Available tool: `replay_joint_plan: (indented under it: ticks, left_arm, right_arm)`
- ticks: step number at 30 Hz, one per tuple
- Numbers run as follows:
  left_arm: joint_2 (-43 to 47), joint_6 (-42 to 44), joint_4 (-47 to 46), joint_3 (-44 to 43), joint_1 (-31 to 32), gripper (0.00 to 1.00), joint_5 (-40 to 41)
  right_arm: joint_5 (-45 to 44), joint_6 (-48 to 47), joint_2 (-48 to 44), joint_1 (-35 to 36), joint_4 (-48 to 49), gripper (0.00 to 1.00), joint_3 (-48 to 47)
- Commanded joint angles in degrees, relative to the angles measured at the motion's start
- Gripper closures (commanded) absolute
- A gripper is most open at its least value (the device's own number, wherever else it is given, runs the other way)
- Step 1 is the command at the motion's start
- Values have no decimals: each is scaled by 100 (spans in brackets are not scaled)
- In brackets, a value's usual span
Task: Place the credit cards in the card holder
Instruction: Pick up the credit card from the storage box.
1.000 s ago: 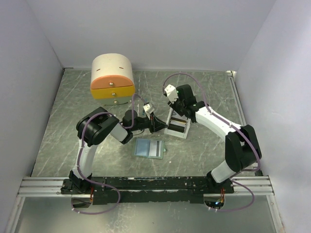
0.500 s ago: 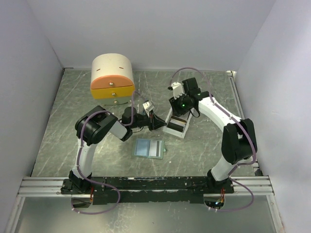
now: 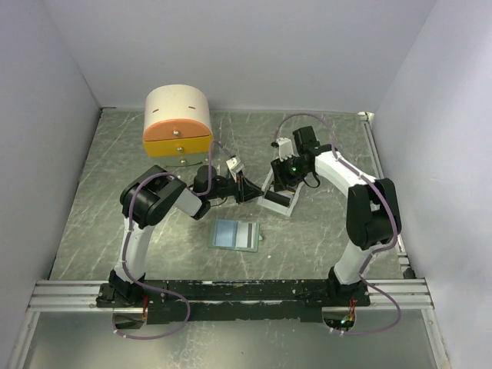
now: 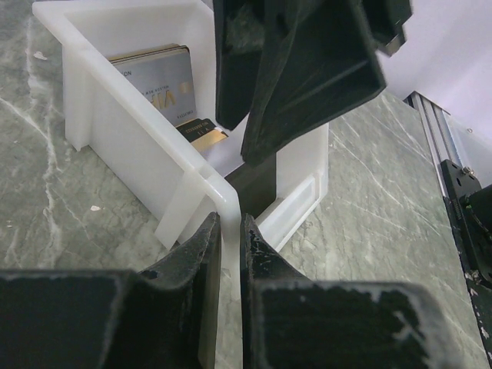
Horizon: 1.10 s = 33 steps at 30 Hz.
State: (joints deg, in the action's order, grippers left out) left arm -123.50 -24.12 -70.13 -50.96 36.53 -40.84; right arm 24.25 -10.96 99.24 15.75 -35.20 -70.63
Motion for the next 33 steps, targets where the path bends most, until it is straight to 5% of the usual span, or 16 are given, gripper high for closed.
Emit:
replay_joint_plan:
  ticks: [1, 13, 19, 25, 33]
  left_arm:
    - [-104, 258, 125, -106, -32, 93, -91]
    - [-143, 250, 136, -134, -35, 93, -73]
    - [-113, 263, 151, -109, -32, 93, -49]
    - [-55, 170, 123, -77, -35, 93, -11]
    - [247, 17, 460, -165, -33, 59, 186]
  right_arm:
    - [-44, -107, 286, -2, -159, 60, -53]
    - [388, -354, 446, -3, -180, 71, 1]
    - [483, -379, 454, -2, -225, 99, -45]
    - [413, -299, 234, -1, -287, 100, -136]
    - [-106, 142, -283, 1, -375, 100, -337]
